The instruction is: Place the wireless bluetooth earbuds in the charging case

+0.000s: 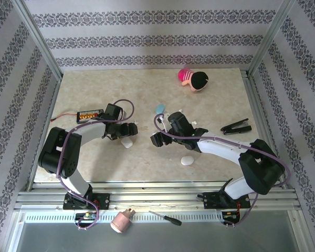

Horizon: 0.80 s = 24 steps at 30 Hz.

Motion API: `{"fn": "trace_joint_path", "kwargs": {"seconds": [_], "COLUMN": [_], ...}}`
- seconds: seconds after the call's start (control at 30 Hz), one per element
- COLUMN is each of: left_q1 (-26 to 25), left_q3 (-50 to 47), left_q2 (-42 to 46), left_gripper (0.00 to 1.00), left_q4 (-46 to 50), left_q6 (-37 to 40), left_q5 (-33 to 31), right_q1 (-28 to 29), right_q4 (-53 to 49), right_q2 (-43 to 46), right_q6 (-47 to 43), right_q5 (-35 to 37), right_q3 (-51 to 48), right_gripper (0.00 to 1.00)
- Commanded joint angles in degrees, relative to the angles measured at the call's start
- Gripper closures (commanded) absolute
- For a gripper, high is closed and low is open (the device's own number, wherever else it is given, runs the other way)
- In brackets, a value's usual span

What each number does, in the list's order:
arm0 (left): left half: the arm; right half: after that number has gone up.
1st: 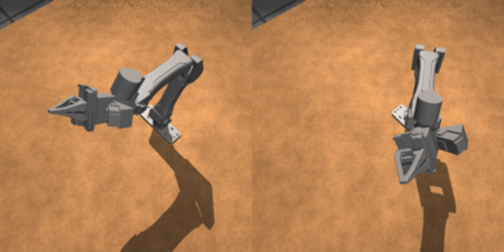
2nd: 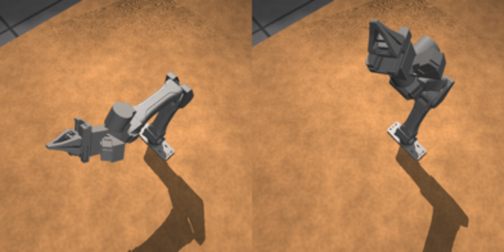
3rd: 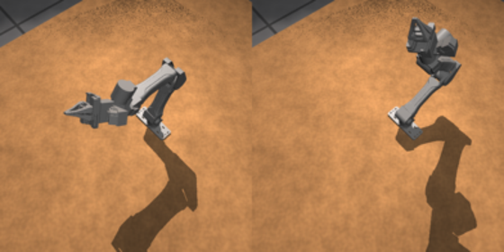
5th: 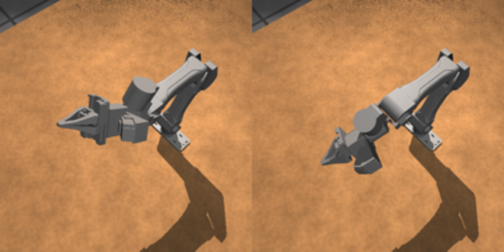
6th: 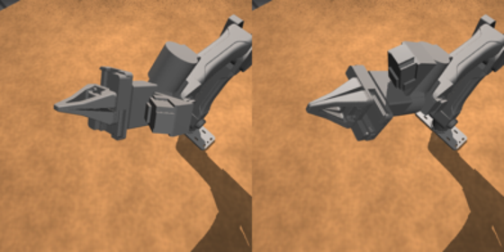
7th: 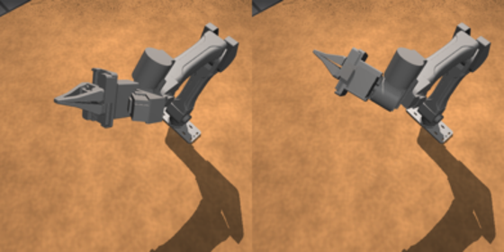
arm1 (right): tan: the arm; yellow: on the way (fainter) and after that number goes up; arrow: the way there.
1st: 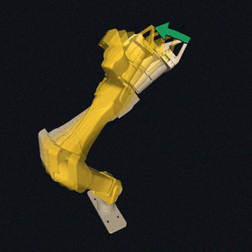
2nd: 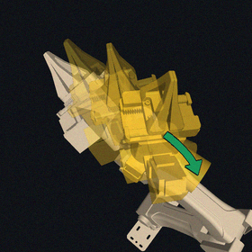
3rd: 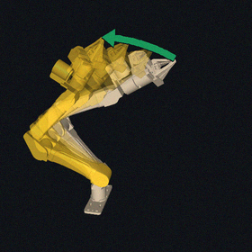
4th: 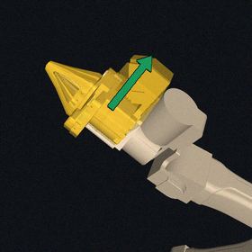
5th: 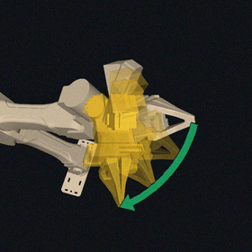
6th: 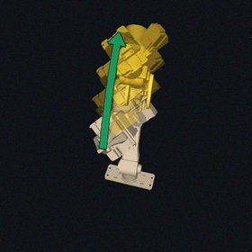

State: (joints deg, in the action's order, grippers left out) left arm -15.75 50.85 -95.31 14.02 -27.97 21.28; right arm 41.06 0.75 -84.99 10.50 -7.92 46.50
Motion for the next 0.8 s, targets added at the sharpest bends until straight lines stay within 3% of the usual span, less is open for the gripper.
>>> {"fn": "trace_joint_path", "kwargs": {"seconds": [0.0,0.23,0.47,0.77], "left_q1": [-0.4,-2.9,-3.2,3.7], "left_q3": [-1.1,-4.2,-5.1,-11.0], "left_q2": [1.1,3.7,6.2,13.9], "left_gripper": [0.21,0.20,0.16,0.10], "left_q4": [3.3,3.1,3.7,-0.9], "left_q6": [-3.1,-9.6,-12.2,-16.0], "left_q5": [3.0,4.6,0.3,-1.0], "right_q1": [0.8,3.6,6.8,10.0], "right_q4": [3.2,8.6,14.0,13.5], "right_q2": [1.3,1.3,-2.6,-11.5], "right_q6": [-0.3,-3.9,-12.4,-24.5], "right_q5": [1.7,0.1,-3.4,-3.8], "right_q3": [-1.4,-3.7,-4.3,1.3], "right_gripper": [0.14,0.14,0.14,0.12]}}
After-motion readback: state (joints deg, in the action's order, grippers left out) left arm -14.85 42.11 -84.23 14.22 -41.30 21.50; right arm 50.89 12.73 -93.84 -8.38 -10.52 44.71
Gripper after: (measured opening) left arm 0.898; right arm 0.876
